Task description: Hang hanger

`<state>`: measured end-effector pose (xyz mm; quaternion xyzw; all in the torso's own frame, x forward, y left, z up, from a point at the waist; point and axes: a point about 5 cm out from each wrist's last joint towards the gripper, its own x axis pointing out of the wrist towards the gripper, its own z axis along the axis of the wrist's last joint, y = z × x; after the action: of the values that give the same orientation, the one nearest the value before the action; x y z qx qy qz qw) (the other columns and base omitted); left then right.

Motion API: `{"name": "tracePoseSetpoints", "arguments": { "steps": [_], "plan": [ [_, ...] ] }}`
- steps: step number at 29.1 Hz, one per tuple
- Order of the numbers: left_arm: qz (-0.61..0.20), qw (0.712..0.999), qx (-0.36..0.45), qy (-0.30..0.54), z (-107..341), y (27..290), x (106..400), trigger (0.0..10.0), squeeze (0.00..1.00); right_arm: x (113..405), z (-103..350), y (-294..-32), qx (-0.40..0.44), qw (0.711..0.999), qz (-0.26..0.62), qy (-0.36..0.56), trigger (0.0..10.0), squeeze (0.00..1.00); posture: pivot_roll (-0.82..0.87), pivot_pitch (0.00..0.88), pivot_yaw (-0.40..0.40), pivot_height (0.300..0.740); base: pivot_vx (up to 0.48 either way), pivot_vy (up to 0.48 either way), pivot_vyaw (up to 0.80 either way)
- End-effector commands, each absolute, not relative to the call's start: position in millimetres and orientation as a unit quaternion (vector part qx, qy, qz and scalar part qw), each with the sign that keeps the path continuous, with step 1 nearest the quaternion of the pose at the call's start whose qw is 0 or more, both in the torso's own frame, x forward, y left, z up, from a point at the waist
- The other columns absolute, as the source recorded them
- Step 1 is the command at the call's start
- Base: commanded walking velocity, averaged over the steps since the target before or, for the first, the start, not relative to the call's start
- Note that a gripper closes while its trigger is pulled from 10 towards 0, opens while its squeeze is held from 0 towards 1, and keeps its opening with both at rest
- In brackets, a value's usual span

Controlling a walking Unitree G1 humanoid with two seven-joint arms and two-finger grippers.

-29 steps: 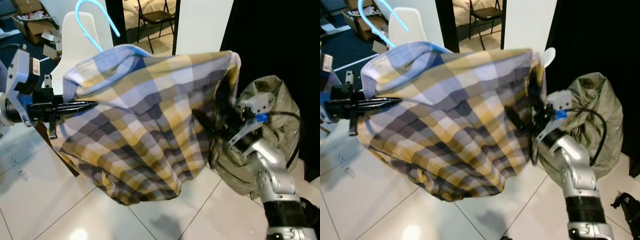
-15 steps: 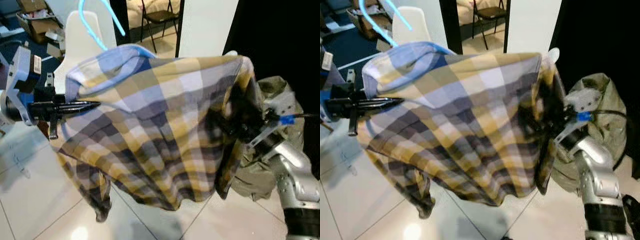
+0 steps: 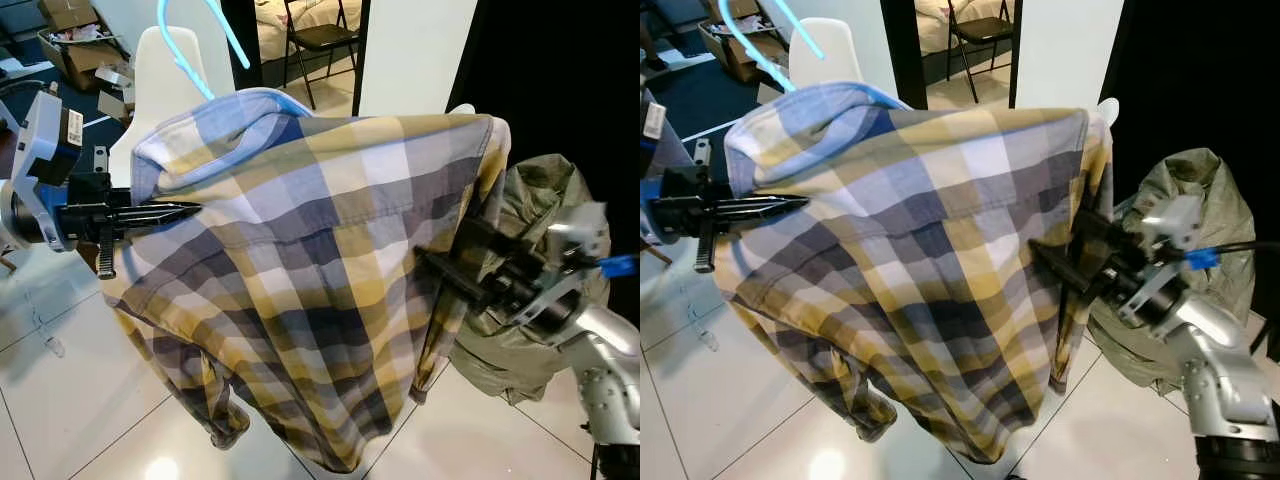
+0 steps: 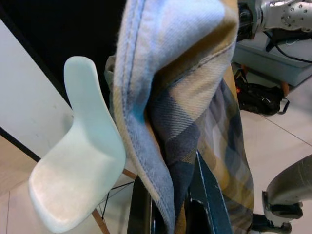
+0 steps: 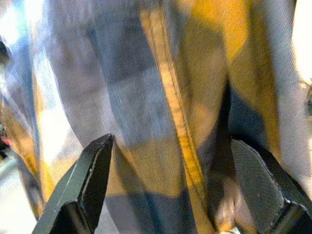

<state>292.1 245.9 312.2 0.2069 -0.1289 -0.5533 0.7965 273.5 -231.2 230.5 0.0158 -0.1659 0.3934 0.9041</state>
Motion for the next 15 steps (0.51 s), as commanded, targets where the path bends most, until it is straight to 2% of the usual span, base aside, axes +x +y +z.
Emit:
{"name": "tracePoseSetpoints", "arguments": {
  "steps": [1,15],
  "plan": [
    [-0.555,0.791,0.214,-0.145,320.6,247.7,286.8,10.0,0.00,266.0,234.3,-233.5,0.022,0.894,0.413,-0.173,10.0,0.00,-0.04,0.117,0.055,0.740,0.000,0.000,0.00],
    [-0.557,0.792,0.209,-0.141,318.8,250.1,284.9,10.0,0.00,256.2,239.5,-258.5,0.087,0.890,0.393,-0.216,10.0,0.00,-0.03,0.119,0.052,0.740,0.000,0.000,0.00]
  ]
}}
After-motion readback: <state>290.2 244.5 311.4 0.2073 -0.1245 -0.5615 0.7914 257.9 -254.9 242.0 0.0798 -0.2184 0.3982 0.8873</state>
